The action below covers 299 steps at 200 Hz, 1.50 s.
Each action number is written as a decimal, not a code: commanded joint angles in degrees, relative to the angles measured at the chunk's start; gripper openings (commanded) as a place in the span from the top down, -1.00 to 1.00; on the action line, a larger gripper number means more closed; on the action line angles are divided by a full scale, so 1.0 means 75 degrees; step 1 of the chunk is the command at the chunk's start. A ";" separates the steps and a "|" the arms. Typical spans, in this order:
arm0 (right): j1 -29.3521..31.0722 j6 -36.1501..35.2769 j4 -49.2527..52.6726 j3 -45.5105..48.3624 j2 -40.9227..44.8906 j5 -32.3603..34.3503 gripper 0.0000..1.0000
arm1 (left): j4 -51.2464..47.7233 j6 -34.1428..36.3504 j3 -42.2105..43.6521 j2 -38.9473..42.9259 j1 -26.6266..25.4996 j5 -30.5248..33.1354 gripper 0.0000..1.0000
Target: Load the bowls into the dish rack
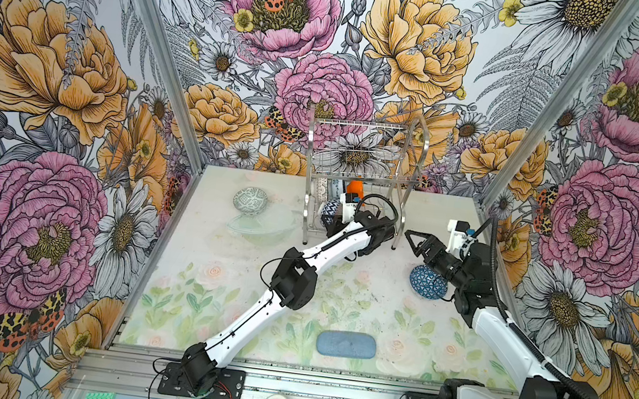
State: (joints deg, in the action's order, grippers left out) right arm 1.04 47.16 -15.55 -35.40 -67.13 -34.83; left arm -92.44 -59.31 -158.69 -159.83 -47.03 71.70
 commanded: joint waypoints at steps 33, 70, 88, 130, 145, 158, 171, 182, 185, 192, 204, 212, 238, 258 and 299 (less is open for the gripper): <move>-0.0093 0.0018 -0.0126 0.0040 0.0250 -0.0046 -0.99 | 0.0496 -0.0067 -0.0046 -0.0409 -0.0515 -0.2129 0.65; -0.0103 0.0023 -0.0130 0.0043 0.0279 -0.0044 -0.99 | 0.0493 -0.0149 -0.0087 -0.0398 -0.0539 -0.2179 0.63; -0.0125 0.0026 -0.0118 0.0036 0.0282 -0.0033 -0.99 | 0.0502 -0.0199 -0.0103 -0.0381 -0.0539 -0.2196 0.62; -0.0138 0.0027 -0.0117 0.0033 0.0282 -0.0036 -0.99 | 0.0569 -0.0248 -0.0202 -0.0365 -0.0546 -0.2266 0.61; -0.0138 0.0008 -0.0107 0.0040 0.0280 -0.0032 -0.99 | 0.0598 -0.0296 -0.0212 -0.0358 -0.0556 -0.2330 0.60; -0.0138 0.0012 -0.0115 0.0055 0.0268 -0.0029 -0.99 | 0.0652 -0.0313 -0.0207 -0.0346 -0.0558 -0.2371 0.58; -0.0138 0.0012 -0.0110 0.0047 0.0268 -0.0023 -0.99 | 0.0677 -0.0361 -0.0208 -0.0316 -0.0562 -0.2402 0.55; -0.0138 0.0005 -0.0107 0.0047 0.0270 -0.0031 -0.99 | 0.0680 -0.0405 -0.0210 -0.0299 -0.0563 -0.2456 0.51; -0.0138 0.0011 -0.0111 0.0054 0.0268 -0.0025 -0.99 | 0.0682 -0.0413 -0.0214 -0.0289 -0.0569 -0.2457 0.50; -0.0138 0.0020 -0.0115 0.0047 0.0268 -0.0019 -0.99 | 0.0678 -0.0428 -0.0199 -0.0269 -0.0576 -0.2465 0.48; -0.0138 0.0006 -0.0107 0.0057 0.0268 0.0005 -0.99 | 0.0678 -0.0499 -0.0163 -0.0232 -0.0578 -0.2470 0.44; -0.0138 0.0013 -0.0117 0.0055 0.0277 -0.0006 -0.99 | 0.0691 -0.0532 -0.0137 -0.0217 -0.0585 -0.2487 0.43; -0.0138 -0.0006 -0.0093 0.0044 0.0316 0.0015 -0.99 | 0.0734 -0.0552 -0.0180 -0.0207 -0.0586 -0.2523 0.43; -0.0139 -0.0006 -0.0083 0.0052 0.0323 0.0005 -0.99 | 0.0736 -0.0547 -0.0151 -0.0171 -0.0585 -0.2506 0.43; -0.0144 -0.0017 -0.0081 0.0056 0.0326 0.0016 -0.99 | 0.0736 -0.0554 -0.0052 -0.0042 -0.0575 -0.2411 0.42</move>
State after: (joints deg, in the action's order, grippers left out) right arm 0.30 47.13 -15.53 -35.27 -66.32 -34.79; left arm -88.03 -63.16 -160.46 -159.79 -51.16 61.19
